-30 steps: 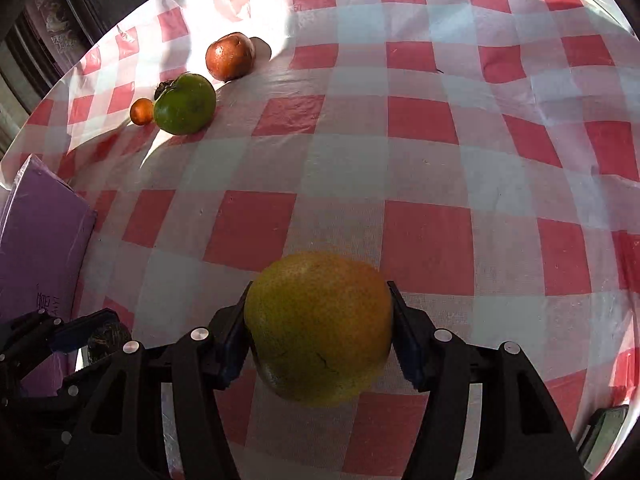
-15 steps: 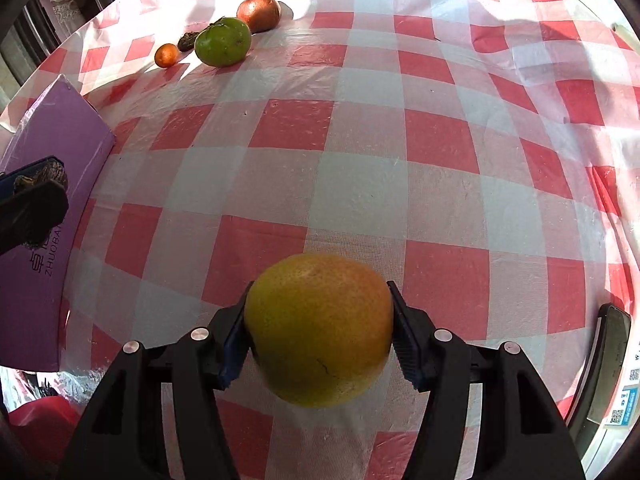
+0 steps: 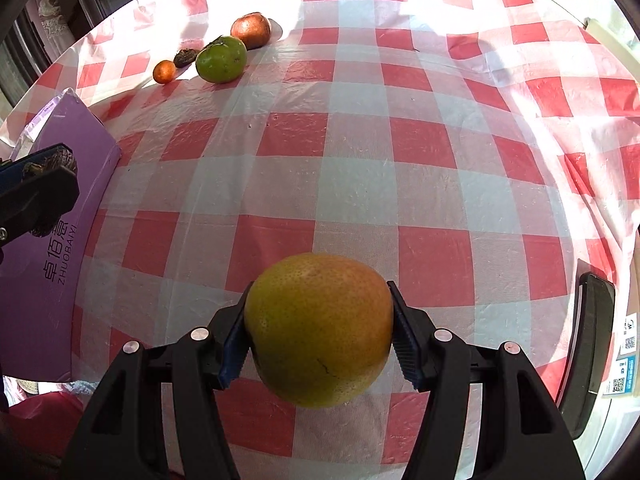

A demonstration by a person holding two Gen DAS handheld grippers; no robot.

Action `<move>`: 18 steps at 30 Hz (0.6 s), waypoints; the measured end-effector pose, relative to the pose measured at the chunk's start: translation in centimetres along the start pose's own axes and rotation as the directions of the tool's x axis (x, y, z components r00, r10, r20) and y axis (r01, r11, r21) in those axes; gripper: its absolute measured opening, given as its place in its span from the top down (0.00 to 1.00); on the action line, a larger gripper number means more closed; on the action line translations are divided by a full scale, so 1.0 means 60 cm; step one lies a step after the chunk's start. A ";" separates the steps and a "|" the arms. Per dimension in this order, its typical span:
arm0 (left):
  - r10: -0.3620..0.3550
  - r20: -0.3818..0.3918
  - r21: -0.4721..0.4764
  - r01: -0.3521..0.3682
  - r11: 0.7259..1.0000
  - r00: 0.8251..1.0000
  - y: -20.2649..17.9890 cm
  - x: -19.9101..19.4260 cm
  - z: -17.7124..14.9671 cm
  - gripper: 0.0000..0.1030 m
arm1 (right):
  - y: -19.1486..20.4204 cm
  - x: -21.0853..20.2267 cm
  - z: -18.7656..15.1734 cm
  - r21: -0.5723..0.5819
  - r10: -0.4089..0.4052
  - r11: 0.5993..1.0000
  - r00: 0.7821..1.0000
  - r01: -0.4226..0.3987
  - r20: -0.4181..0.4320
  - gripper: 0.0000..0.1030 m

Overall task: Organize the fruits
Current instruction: 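Carry the brown fruit and the pear over the white box with both tools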

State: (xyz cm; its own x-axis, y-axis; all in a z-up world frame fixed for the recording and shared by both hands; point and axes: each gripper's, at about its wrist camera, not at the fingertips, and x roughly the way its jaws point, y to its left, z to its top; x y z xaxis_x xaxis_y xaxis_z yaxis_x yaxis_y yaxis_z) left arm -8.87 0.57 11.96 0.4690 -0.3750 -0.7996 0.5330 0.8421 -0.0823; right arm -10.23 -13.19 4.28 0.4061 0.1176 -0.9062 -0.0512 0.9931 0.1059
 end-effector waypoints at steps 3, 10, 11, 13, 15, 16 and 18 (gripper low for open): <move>-0.015 0.009 -0.006 0.015 1.000 1.000 0.009 -0.007 -0.001 0.62 | 0.010 -0.010 0.006 0.003 0.004 1.000 1.000 -0.004 0.012 0.42; -0.056 0.052 -0.071 0.060 0.996 0.997 0.051 -0.044 -0.006 0.62 | 0.057 -0.023 0.027 -0.020 0.025 0.999 0.999 -0.024 0.033 0.42; -0.059 0.060 -0.089 0.065 0.994 0.996 0.061 -0.052 -0.006 0.62 | 0.065 -0.027 0.033 -0.025 0.036 0.999 0.999 -0.035 0.040 0.42; -0.060 0.074 -0.131 0.069 0.989 0.995 0.086 -0.068 -0.008 0.62 | 0.084 -0.036 0.044 -0.032 0.061 0.998 0.996 -0.060 0.061 0.42; -0.051 0.082 -0.169 0.064 0.984 0.995 0.111 -0.083 -0.012 0.62 | 0.103 -0.045 0.056 -0.038 0.091 0.995 0.993 -0.088 0.081 0.42; -0.045 0.086 -0.185 0.060 0.981 0.995 0.122 -0.089 -0.015 0.62 | 0.113 -0.050 0.063 -0.040 0.108 0.994 0.990 -0.105 0.092 0.42; -0.026 0.091 -0.213 0.045 0.976 0.996 0.147 -0.102 -0.022 0.62 | 0.133 -0.061 0.076 -0.048 0.139 0.990 0.984 -0.135 0.113 0.42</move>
State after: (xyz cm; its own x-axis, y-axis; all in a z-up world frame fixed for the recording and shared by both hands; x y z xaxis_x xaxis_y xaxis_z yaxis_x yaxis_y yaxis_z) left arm -7.99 10.82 15.33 0.5172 -0.4303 -0.7398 0.3911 0.8877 -0.2429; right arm -7.94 -5.69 10.30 0.4956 0.2545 -0.8304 -0.1489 0.9669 0.2074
